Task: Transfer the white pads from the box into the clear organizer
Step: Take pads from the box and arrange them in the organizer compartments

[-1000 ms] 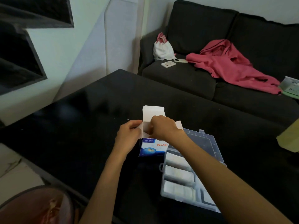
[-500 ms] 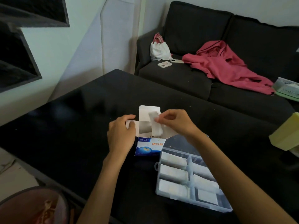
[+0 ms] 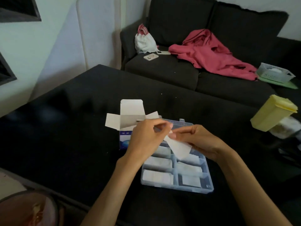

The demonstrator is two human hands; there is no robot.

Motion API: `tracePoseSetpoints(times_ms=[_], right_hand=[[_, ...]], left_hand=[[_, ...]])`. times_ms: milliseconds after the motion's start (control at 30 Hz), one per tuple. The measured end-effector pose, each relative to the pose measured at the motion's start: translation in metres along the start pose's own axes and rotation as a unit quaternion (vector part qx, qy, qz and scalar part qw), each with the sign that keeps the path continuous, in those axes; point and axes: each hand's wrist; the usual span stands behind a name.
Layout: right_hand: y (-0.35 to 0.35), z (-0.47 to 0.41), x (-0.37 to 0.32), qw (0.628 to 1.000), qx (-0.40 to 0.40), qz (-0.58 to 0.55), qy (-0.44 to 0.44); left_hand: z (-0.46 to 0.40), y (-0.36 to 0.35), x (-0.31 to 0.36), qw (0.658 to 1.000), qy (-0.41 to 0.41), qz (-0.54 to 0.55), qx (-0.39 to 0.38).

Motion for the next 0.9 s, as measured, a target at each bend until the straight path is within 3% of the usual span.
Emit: tracePoseSetpoints(times_ms=[100,267,467,567,700,900], right_hand=[[0.012,0.009,0.019,0.999,0.048,0.006,-0.007],[0.023,0.015,0.048,0.994,0.103,-0.016,0.028],[0.040,0.022,0.066,0.988,0.116,0.056,0.079],[0.050,0.027,0.072,0.987,0.117,0.046,0.102],[0.058,0.029,0.076,0.996,0.078,0.010,0.043],[0.064,0.026,0.091,0.972,0.108,0.197,0.064]], left_hand=[[-0.005,-0.015,-0.002,0.995,0.011,0.052,-0.081],[-0.001,-0.037,-0.003,0.985,0.011,0.073,-0.153],[0.001,-0.058,-0.010,0.996,0.025,0.029,-0.085],[0.003,-0.064,-0.010,0.993,0.021,0.024,-0.112],[0.000,-0.062,-0.012,0.988,0.022,0.001,-0.153],[0.010,-0.069,-0.010,0.972,-0.020,-0.154,-0.178]])
Point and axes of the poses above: each hand's wrist, its own z-axis away from the middle knuckle, its own y-axis out of the back of the hand, x = y × z, and after that the axes turned 6 degrees about -z, right-handed
